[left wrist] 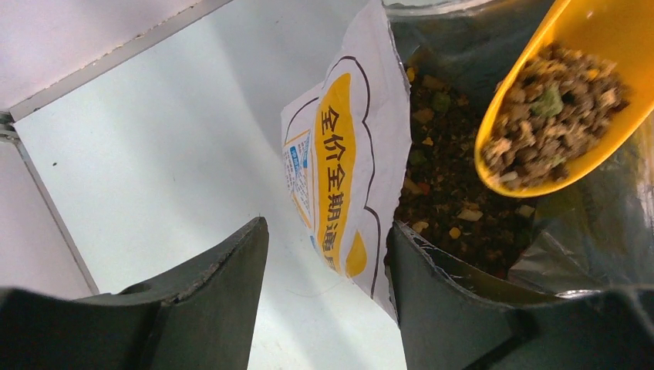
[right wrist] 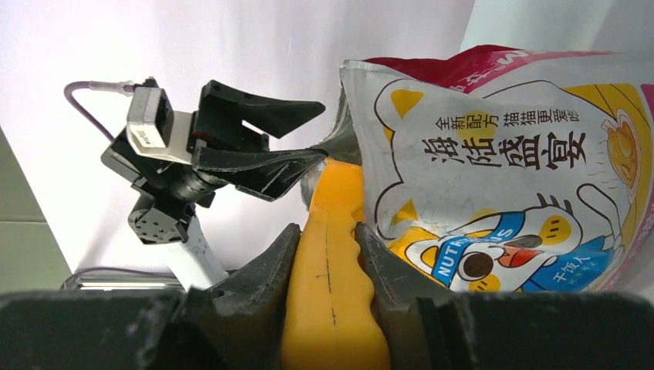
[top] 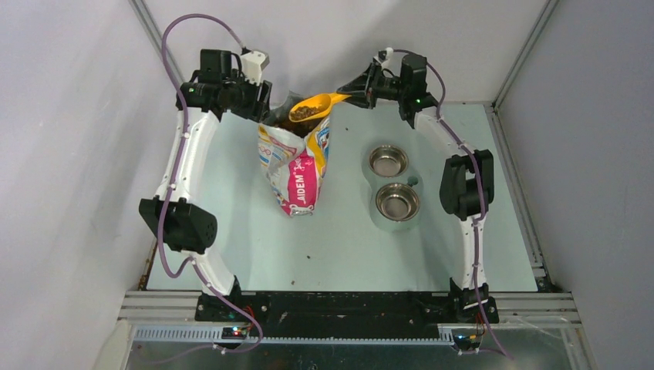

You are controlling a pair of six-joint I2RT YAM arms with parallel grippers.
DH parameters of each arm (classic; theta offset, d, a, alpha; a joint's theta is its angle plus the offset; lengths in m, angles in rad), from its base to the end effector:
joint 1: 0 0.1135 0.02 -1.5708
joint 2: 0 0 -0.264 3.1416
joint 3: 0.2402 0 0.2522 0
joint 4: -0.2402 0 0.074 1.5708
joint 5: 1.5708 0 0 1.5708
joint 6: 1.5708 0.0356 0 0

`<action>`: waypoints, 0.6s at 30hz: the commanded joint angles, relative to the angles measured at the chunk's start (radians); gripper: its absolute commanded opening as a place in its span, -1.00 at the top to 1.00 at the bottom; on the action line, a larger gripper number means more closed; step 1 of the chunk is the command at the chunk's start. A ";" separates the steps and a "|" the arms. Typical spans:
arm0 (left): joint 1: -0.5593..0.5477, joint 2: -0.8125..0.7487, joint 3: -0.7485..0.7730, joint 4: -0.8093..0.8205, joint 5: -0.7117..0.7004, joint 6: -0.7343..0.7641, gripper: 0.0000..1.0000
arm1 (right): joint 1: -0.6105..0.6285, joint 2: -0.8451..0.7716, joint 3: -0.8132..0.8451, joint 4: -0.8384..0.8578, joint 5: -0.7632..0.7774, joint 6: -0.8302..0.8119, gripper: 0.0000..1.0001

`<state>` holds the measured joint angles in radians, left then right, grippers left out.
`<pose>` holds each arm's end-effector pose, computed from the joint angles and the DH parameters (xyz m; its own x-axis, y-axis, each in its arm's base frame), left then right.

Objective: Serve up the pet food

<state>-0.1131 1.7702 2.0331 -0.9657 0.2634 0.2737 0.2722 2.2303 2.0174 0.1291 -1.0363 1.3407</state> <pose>0.3725 -0.0516 0.4238 -0.5355 0.3235 -0.7801 0.4686 0.8823 0.0442 0.4981 0.1708 0.3213 -0.9559 0.2481 -0.1571 -0.1411 0.0812 0.9867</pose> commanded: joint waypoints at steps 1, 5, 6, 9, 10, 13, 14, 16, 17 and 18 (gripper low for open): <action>-0.001 -0.013 0.048 -0.036 -0.053 0.067 -0.29 | -0.030 -0.078 -0.022 0.105 -0.004 0.102 1.00; -0.004 0.022 0.099 -0.066 -0.059 0.079 -0.30 | -0.042 -0.102 -0.067 0.157 -0.009 0.144 1.00; -0.005 0.026 0.109 -0.063 -0.058 0.077 -0.30 | -0.046 -0.108 -0.084 0.159 -0.012 0.145 1.00; -0.003 0.043 0.113 -0.043 -0.057 0.065 -0.30 | -0.070 -0.137 -0.111 0.170 -0.022 0.146 1.00; -0.003 0.046 0.115 -0.034 -0.055 0.063 -0.29 | -0.076 -0.143 -0.125 0.176 -0.024 0.145 1.00; -0.004 0.055 0.115 -0.015 -0.052 0.048 -0.29 | -0.098 -0.179 -0.165 0.200 -0.024 0.141 1.00; -0.004 0.057 0.116 -0.009 -0.050 0.043 -0.29 | -0.102 -0.198 -0.176 0.203 -0.021 0.139 1.00; -0.004 0.061 0.114 -0.004 -0.040 0.034 -0.29 | -0.115 -0.225 -0.217 0.216 -0.023 0.136 1.00; -0.004 0.061 0.113 -0.003 -0.036 0.032 -0.29 | -0.122 -0.234 -0.245 0.224 -0.024 0.134 1.00; -0.005 0.062 0.109 -0.003 -0.032 0.031 -0.29 | -0.129 -0.252 -0.259 0.230 -0.028 0.132 1.00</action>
<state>-0.1177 1.8194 2.1155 -1.0039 0.2359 0.3134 0.1783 2.0830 1.8072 0.2813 -1.0512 1.4769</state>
